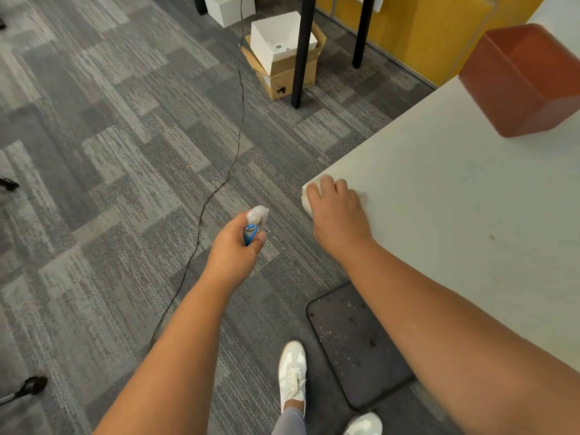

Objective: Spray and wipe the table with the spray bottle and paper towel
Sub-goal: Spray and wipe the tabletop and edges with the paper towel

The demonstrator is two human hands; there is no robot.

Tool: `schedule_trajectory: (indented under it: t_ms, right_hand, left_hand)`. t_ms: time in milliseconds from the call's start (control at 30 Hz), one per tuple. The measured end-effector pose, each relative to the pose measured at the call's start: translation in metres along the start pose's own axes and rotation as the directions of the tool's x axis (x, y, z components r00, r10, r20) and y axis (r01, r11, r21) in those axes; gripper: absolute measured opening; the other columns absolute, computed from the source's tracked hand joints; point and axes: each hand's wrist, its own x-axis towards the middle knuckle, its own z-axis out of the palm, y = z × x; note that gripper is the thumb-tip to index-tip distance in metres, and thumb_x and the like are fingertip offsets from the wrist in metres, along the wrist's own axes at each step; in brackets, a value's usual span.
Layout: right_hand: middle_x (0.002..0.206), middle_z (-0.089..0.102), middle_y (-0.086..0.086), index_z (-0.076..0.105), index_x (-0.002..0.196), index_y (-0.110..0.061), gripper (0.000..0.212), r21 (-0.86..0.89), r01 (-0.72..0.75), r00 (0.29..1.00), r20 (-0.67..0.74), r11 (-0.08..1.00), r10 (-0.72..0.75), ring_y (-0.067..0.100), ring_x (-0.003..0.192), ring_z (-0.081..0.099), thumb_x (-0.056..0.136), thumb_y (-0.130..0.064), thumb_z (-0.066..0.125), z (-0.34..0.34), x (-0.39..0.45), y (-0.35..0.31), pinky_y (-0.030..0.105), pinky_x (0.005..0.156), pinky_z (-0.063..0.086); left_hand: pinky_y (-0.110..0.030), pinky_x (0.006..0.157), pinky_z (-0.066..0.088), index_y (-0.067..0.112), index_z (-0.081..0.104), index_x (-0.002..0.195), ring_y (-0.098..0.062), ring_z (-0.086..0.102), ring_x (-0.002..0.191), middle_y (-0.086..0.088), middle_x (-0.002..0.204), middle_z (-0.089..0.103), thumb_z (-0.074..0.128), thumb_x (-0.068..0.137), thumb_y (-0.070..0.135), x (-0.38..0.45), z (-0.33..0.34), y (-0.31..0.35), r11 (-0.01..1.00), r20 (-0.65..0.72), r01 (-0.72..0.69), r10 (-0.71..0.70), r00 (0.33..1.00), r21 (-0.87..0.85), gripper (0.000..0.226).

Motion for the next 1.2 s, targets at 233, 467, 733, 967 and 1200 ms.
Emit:
schedule_trajectory:
  t_ms: [233,467,733,967,1200]
  right_hand:
    - [0.108,0.048,0.011,0.050,0.107,-0.012,0.043,0.016,-0.033,0.999,-0.024,0.999,0.034,0.027,0.092,0.045,0.069,-0.013,0.070,0.000,0.002,-0.004,0.035,0.069,0.039]
    - [0.111,0.051,0.014,0.052,0.115,-0.007,0.059,0.032,-0.042,0.999,-0.013,0.999,0.043,0.028,0.087,0.046,0.060,-0.006,0.072,0.001,-0.074,0.028,0.036,0.067,0.041]
    - [0.108,0.052,0.012,0.058,0.115,-0.012,0.039,0.251,-0.075,0.996,-0.024,0.965,0.084,0.029,0.090,0.046,0.078,-0.025,0.064,-0.004,-0.105,0.053,0.037,0.068,0.041]
    - [0.114,0.056,0.009,0.061,0.117,-0.014,0.041,0.379,0.044,0.999,-0.042,0.924,-0.030,0.028,0.092,0.048,0.081,-0.028,0.048,-0.007,-0.163,0.090,0.039,0.074,0.043]
    - [0.127,0.052,0.008,0.056,0.126,-0.015,0.041,0.393,-0.098,0.994,-0.010,0.914,0.111,0.029,0.109,0.046,0.086,-0.023,0.055,-0.008,-0.170,0.118,0.042,0.088,0.041]
  left_hand:
    - [-0.026,0.078,0.047,0.029,0.054,0.133,0.001,0.056,0.085,0.018,0.096,0.057,0.058,0.097,0.019,-0.010,0.005,0.004,0.999,0.015,-0.015,0.016,1.000,-0.042,0.037]
    - [-0.020,0.071,0.043,0.030,0.053,0.133,-0.004,0.059,0.090,0.011,0.103,0.061,0.058,0.097,0.019,-0.025,0.026,0.014,0.999,0.042,-0.023,0.025,0.999,-0.035,0.037]
    - [-0.024,0.062,0.043,0.028,0.055,0.124,-0.010,0.056,0.075,0.005,0.092,0.060,0.057,0.097,0.019,-0.050,0.058,0.033,0.997,0.055,-0.072,0.072,0.996,0.008,0.029]
    - [-0.022,0.063,0.042,0.022,0.053,0.133,-0.006,0.055,0.080,0.010,0.096,0.059,0.055,0.098,0.018,-0.073,0.080,0.052,0.997,0.073,-0.078,0.076,0.994,0.022,0.035]
    - [-0.029,0.086,0.041,0.020,0.049,0.140,-0.012,0.054,0.104,0.006,0.118,0.055,0.055,0.098,0.018,-0.101,0.109,0.064,0.996,0.106,-0.090,0.088,0.990,0.012,0.042]
